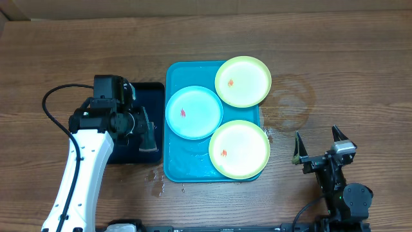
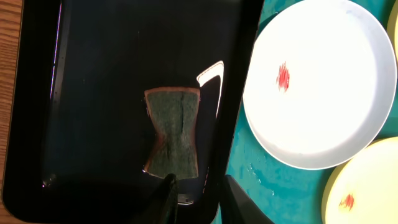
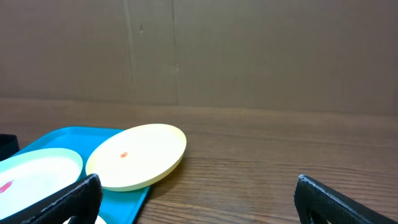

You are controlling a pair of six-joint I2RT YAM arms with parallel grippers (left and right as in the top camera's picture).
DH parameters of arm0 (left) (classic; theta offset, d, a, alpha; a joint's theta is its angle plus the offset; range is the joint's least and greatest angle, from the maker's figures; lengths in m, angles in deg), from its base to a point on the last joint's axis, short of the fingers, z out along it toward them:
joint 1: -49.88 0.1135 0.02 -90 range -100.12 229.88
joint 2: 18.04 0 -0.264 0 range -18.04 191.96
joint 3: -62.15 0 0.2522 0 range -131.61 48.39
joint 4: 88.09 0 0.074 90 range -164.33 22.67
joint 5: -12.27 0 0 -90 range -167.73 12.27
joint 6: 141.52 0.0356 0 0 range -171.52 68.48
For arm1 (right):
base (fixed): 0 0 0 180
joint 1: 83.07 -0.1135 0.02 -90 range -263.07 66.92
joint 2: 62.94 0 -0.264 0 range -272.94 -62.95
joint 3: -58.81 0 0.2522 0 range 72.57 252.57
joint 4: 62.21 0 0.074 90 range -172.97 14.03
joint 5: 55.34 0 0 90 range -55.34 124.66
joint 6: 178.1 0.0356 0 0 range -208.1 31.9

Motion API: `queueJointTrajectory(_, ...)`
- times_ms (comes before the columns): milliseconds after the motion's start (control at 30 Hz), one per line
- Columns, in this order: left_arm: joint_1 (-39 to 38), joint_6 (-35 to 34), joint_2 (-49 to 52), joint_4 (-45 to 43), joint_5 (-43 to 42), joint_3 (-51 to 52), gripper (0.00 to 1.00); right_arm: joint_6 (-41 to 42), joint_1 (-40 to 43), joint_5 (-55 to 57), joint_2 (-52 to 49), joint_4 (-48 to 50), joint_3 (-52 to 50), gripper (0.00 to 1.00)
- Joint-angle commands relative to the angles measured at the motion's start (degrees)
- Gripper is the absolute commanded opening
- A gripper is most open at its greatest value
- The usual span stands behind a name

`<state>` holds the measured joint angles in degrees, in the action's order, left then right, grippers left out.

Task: Clean dirty plates on tray and stack at the side
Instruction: 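Lower the left gripper and close it on the green sponge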

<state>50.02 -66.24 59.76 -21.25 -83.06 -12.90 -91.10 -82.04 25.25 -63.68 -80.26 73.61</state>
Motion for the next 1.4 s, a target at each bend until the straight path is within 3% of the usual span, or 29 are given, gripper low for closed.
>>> queueJointTrajectory(0, 0.20, -0.74, 0.48, -0.24, -0.04, 0.35, 0.25, -0.04, 0.15, 0.57, 0.33, 0.33, -0.59, 1.00)
queueJointTrajectory(200, 0.20, -0.74, 0.48, -1.68, -0.04, 0.35, 0.24, -0.04, 0.15, 0.57, 0.33, 0.33, -0.59, 1.00)
queueJointTrajectory(267, 0.20, -0.74, 0.48, -2.75, -0.04, 0.35, 0.20, -0.04, 0.15, 0.57, 0.35, 0.31, -0.59, 1.00)
queueJointTrajectory(333, 0.20, -0.83, 0.48, -3.87, -0.24, 0.35, 0.05, -0.04, 0.15, 0.57, 0.33, 0.31, -0.59, 1.00)
queueJointTrajectory(367, 0.20, -1.31, 0.48, -4.13, -0.48, 0.35, 0.04, -0.04, 0.15, 0.57, 0.33, 0.31, -0.59, 1.00)
queueJointTrajectory(667, 0.20, -1.70, 0.48, -3.69, -1.29, 0.35, 0.04, -0.04, 0.15, 0.57, 0.35, 0.33, -0.59, 1.00)
queueJointTrajectory(833, 0.20, 1.51, 0.48, -2.73, -1.03, 0.35, 0.04, -0.04, 0.15, 0.57, 0.35, 0.33, -0.59, 1.00)
queueJointTrajectory(967, 0.22, 1.40, 0.48, 0.44, 3.48, 0.35, 0.13, -0.04, 0.15, 0.57, 0.33, 0.31, -0.59, 1.00)
queueJointTrajectory(1067, 0.22, 1.09, 0.70, 0.66, 4.28, 0.39, 0.13, -0.04, 0.15, 0.57, 0.35, 0.31, -0.59, 1.00)
queueJointTrajectory(1367, 0.15, 0.59, 8.52, 0.55, 1.44, 0.46, 0.14, -0.04, 0.15, 0.57, 0.33, 0.33, -0.59, 1.00)
